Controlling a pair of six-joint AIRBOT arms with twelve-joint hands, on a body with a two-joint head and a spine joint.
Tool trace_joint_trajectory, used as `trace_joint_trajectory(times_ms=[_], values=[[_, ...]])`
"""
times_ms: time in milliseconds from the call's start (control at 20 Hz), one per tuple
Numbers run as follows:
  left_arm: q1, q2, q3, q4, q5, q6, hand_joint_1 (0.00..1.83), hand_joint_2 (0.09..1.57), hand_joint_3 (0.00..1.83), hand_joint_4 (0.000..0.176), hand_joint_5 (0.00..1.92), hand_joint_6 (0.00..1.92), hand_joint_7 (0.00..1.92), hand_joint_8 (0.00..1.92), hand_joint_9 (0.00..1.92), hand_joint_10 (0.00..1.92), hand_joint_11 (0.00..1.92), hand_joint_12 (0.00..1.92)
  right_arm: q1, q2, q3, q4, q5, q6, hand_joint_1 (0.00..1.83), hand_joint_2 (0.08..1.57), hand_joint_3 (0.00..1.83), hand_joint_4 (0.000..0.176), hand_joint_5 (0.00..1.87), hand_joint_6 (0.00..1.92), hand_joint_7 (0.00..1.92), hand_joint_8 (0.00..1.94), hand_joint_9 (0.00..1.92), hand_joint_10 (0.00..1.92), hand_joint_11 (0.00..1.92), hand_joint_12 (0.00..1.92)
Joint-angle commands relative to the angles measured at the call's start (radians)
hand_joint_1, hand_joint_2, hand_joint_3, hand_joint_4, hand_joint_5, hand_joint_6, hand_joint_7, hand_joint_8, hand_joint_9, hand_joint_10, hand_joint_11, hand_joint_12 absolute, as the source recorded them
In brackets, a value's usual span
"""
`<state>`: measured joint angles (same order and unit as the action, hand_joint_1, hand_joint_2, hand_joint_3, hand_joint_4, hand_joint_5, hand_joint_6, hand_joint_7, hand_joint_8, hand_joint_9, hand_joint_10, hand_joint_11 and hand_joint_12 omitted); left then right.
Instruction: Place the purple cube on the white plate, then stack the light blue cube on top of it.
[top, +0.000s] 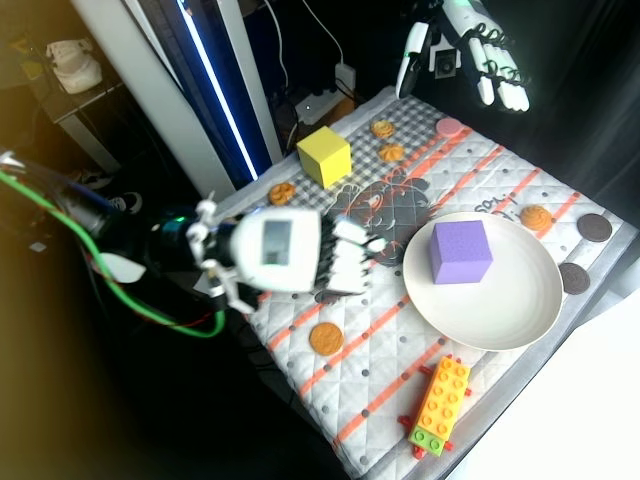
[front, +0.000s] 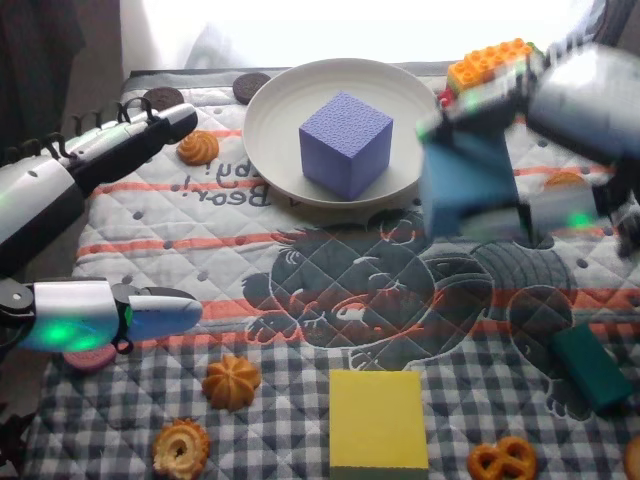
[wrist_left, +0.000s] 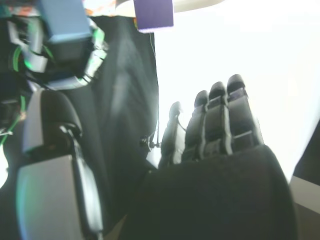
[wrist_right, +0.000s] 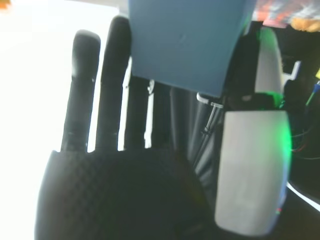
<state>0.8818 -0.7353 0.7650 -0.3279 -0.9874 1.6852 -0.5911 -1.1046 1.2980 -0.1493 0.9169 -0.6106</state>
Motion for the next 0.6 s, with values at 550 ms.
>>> trace_joint_trajectory(times_ms=[550], values=[[-0.008,-0.048,0.054,0.011,-0.081,-0.04,0.79,0.88,0.0,0.176,0.08,0.0,0.06,0.01,0.04,0.01,0.0,0.0,0.234,-0.192,0.189,0.015,-0.029,-0.001,1.27,1.04,0.0,0.0,1.04,0.85,1.29,0.53,1.39,0.26,1.16,0.98]])
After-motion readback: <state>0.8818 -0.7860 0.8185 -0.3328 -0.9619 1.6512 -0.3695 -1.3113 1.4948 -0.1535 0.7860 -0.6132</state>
